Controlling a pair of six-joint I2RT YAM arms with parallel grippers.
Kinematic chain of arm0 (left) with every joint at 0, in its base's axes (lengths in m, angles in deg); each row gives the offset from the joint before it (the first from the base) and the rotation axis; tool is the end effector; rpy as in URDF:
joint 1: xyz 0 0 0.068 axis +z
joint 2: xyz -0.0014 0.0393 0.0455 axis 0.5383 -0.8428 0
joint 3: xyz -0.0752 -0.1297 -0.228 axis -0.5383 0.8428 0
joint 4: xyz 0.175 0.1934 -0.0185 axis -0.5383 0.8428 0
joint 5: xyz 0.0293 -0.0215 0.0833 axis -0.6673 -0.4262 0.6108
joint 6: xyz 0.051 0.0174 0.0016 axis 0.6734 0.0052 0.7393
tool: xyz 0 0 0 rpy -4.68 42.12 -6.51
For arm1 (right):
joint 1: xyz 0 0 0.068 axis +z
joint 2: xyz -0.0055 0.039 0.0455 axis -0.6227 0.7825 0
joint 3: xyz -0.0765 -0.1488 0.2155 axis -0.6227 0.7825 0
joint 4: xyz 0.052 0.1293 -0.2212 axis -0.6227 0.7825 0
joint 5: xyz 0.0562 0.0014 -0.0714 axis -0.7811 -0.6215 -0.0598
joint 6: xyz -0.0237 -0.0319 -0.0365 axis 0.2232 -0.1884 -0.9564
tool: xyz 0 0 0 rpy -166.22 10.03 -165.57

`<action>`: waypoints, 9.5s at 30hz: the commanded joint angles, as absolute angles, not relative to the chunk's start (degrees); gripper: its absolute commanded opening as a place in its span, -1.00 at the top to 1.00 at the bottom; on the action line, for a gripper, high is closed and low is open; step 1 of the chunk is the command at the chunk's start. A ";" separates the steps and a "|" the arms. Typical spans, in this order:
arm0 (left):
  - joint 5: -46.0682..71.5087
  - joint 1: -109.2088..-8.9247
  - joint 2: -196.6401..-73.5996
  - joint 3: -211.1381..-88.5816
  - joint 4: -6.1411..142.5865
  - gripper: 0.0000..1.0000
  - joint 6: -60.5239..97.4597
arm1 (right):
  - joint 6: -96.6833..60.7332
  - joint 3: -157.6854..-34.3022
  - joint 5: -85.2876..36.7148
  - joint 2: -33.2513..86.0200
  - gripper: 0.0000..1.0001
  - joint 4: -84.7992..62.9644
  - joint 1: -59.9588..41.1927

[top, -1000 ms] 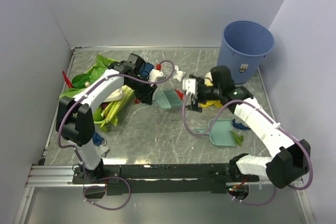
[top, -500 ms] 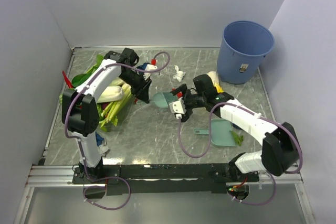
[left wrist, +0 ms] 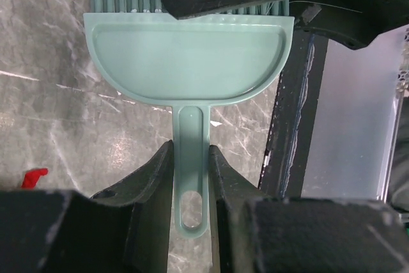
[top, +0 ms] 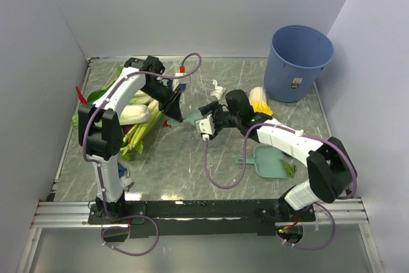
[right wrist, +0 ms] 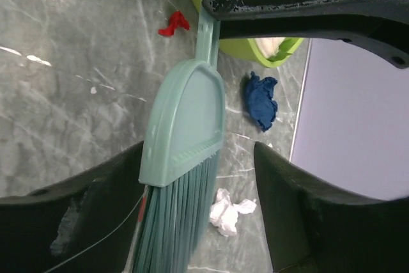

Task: Sweep away the paper scraps from the table

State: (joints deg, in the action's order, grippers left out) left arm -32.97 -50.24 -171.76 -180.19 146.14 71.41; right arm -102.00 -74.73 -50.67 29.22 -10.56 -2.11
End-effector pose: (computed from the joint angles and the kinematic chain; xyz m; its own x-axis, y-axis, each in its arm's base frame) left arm 0.3518 -0.1424 0.2822 -0.5536 0.5845 -0.5933 0.8084 0.2060 -0.5513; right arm 0.2489 0.2083 0.2549 0.7676 -0.4382 -0.4678 -0.5932 -0.2092 -0.7774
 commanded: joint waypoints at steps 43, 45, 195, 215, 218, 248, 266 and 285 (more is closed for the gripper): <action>-45.02 -47.68 -148.39 -159.96 82.46 -0.68 27.33 | -66.44 -123.37 -86.78 46.29 1.00 54.05 -19.97; -45.46 -47.77 -148.40 -159.78 81.41 -0.61 26.27 | -67.59 -123.89 -86.96 46.64 1.00 55.89 -19.97; -11.09 -38.90 -140.75 -164.96 118.58 0.99 53.70 | -52.64 -107.19 -54.17 60.35 -0.47 51.41 -11.89; -17.95 -37.93 -144.44 -168.30 116.82 0.98 50.88 | -48.70 -101.83 -44.77 53.13 -0.54 50.36 -10.21; -16.82 -37.93 -143.91 -168.66 117.43 0.98 51.23 | -48.08 -103.68 -44.77 56.39 -0.54 50.36 -10.03; -4.77 -37.75 -145.76 -172.97 112.95 0.98 44.02 | -78.13 -96.12 -38.17 51.30 0.60 46.67 -2.12; -13.02 -37.75 -144.44 -172.87 110.32 0.98 39.72 | -74.86 -80.40 -50.40 19.23 -1.00 36.04 -28.13; -7.06 -37.66 -140.31 -171.91 115.94 0.99 45.69 | -99.85 -60.26 -55.23 21.50 -0.66 22.24 -34.64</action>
State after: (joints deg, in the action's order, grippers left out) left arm -9.37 -37.87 -144.68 -170.92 113.66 43.09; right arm -94.35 -61.09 -53.77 20.63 28.58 -34.96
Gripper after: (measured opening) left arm 0.121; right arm 0.839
